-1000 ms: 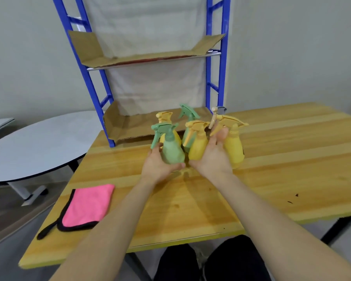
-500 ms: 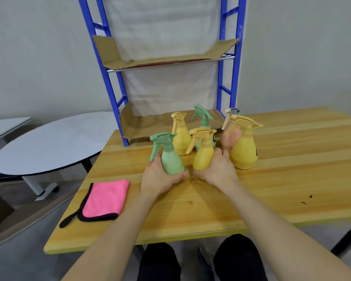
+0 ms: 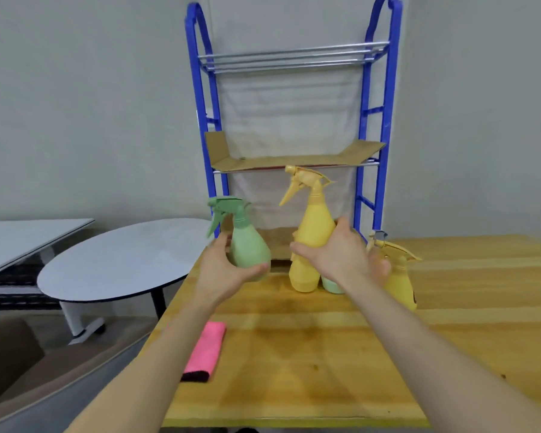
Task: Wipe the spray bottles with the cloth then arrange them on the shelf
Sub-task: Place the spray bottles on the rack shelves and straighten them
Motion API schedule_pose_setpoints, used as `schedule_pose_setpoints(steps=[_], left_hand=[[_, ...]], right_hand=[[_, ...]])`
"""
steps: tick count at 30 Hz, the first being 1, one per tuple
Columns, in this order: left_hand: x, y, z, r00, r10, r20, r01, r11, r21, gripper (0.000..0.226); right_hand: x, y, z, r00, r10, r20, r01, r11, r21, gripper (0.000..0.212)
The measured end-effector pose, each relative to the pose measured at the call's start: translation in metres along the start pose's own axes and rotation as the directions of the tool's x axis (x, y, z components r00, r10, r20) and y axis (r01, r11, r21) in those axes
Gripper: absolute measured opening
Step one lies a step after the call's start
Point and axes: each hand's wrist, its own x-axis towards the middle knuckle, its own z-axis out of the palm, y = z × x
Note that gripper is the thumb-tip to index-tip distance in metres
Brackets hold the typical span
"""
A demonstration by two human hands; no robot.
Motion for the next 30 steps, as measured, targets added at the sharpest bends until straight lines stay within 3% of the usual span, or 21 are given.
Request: schedule_pose_setpoints(steps=[4, 8, 12, 16, 18, 26, 30], left_hand=[[0.076, 0.040, -0.028, 0.995, 0.056, -0.079, -0.057, 0.998, -0.009, 0.090], [0.160, 0.074, -0.042, 0.989, 0.083, -0.125, -0.084, 0.996, -0.003, 0.082], [0.232, 0.091, -0.041, 0.981, 0.140, -0.134, -0.127, 0.987, 0.101, 0.075], [0.281, 0.081, -0.031, 0.987, 0.129, -0.097, -0.108, 0.974, 0.201, 0.103], [0.297, 0.072, -0.024, 0.991, 0.109, -0.077, -0.089, 0.969, 0.231, 0.106], [0.319, 0.048, -0.005, 0.996, 0.092, -0.018, -0.084, 0.958, 0.274, 0.100], [0.325, 0.045, -0.006, 0.996, 0.088, 0.027, -0.092, 0.939, 0.331, 0.099]], right_hand=[[0.066, -0.046, -0.020, 0.992, -0.051, -0.118, 0.075, 0.976, 0.203, 0.111], [0.154, -0.093, -0.025, 0.990, -0.012, -0.142, 0.056, 0.947, 0.316, 0.092], [0.225, -0.126, -0.013, 0.987, 0.011, -0.159, 0.031, 0.965, 0.259, 0.078], [0.270, -0.139, 0.015, 0.986, -0.017, -0.168, 0.046, 0.984, 0.172, 0.076], [0.287, -0.138, 0.033, 0.986, -0.017, -0.168, 0.039, 0.991, 0.132, 0.076], [0.310, -0.132, 0.062, 0.997, -0.051, -0.065, 0.044, 0.993, -0.111, 0.107], [0.313, -0.127, 0.060, 0.997, -0.068, -0.029, 0.063, 0.988, -0.140, 0.105]])
